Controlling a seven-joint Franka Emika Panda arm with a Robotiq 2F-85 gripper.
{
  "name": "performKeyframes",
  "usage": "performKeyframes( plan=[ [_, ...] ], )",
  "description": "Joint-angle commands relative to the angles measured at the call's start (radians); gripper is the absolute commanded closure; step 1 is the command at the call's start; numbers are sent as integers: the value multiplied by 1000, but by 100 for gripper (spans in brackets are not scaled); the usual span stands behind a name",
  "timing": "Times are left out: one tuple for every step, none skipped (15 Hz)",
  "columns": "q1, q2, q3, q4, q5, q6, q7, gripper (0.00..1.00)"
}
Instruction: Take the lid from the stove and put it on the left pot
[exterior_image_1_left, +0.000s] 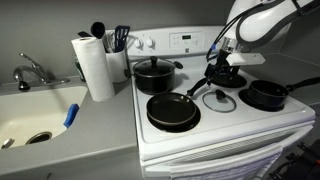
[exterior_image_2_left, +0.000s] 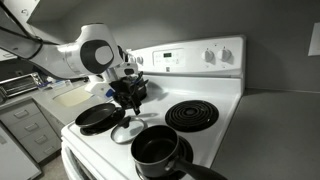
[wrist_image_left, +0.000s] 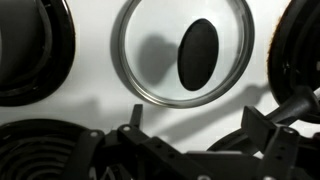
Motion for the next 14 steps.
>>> performKeyframes(
  plan=[
    [16,4,9,11,19,-15,6,0],
    [21,1,11,3,22,-14,10,0],
    [24,-3,12,-2,27,-15,12,0],
    [27,-8,13,-11,26,-12,25,0],
    [30,-11,13,-17,26,-12,34,0],
    [33,-12,14,-23,26,-7,43,0],
    [34,-16,14,-33,18,-6,64,0],
    [34,-19,13,-43,15,-4,76,0],
    [29,-29,8,-49,4,0,80,0],
    [32,-3,10,-19,6,-4,64,0],
    [32,-3,10,-21,6,-4,66,0],
    [32,-3,10,-20,6,-4,66,0],
    [32,-3,10,-20,6,-4,66,0],
    [34,-4,13,-23,4,-3,61,0]
  ],
)
